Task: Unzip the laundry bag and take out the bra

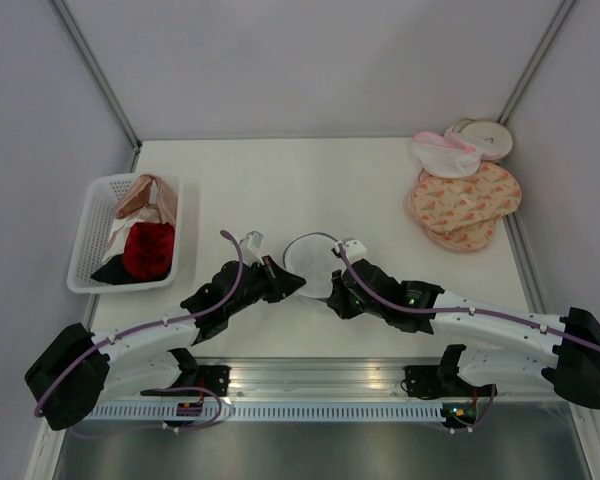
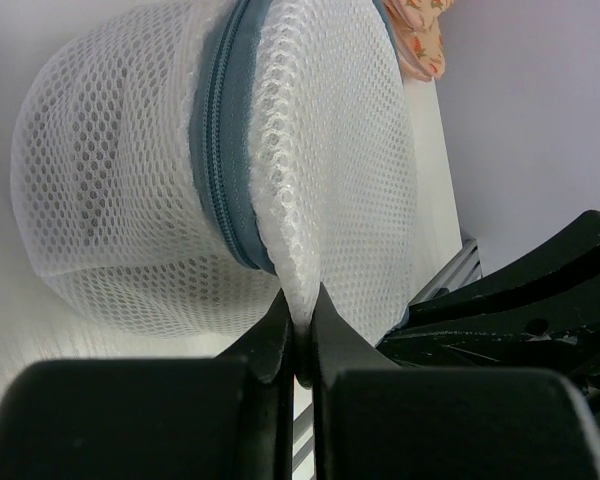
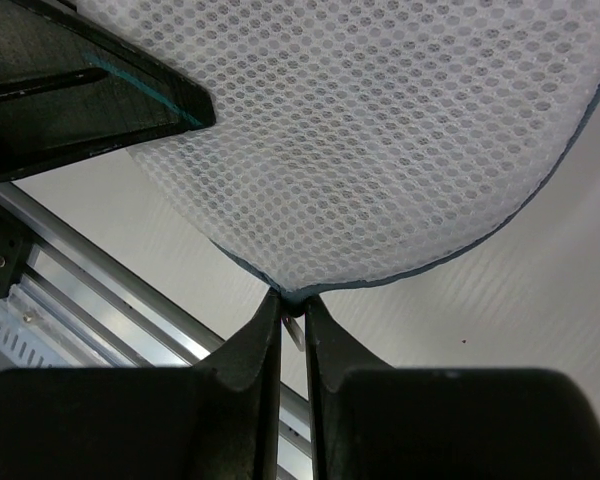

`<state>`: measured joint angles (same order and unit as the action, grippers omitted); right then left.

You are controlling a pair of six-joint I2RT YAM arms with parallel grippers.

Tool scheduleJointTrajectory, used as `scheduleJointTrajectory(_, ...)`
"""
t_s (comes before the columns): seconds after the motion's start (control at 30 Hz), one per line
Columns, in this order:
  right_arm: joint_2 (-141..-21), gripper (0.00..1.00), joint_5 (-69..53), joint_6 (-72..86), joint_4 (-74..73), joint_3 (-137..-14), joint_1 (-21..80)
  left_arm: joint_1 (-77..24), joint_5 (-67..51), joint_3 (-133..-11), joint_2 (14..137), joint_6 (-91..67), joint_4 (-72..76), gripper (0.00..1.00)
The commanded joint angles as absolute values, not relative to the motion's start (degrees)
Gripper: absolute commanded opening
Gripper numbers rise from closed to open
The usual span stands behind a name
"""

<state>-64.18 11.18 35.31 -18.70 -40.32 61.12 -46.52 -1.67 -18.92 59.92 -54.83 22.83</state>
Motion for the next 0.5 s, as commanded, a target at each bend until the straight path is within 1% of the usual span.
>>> scheduleJointTrajectory(0.0, -63.81, 0.15, 10.47, 33.40, -20.93, -40.08, 61.00, -45.35, -2.28, -20.39, 60.55, -51.59, 23.46, 0.02)
scheduleJointTrajectory(0.13, -64.69, 0.18, 7.48, 32.96, -17.76, -39.73, 61.00, -45.44, -3.07, -20.21, 61.08, -52.56, 25.05, 0.02)
scheduleJointTrajectory(0.17, -65.38, 0.22, 6.60, 33.05, -16.10, -39.47, 61.08, -45.44, -3.42, -20.30, 61.43, -52.73, 25.31, 0.02)
scheduleJointTrajectory(0.2, -65.65, 0.23, 5.98, 33.22, -15.30, -39.46, 61.00, -45.44, -3.60, -20.30, 61.52, -52.91, 25.40, 0.02)
scheduleJointTrajectory(0.47, -69.17, 0.25, 4.57, 33.84, -12.22, -39.37, 61.08, -45.44, -4.13, -20.13, 61.96, -54.49, 27.60, 0.02)
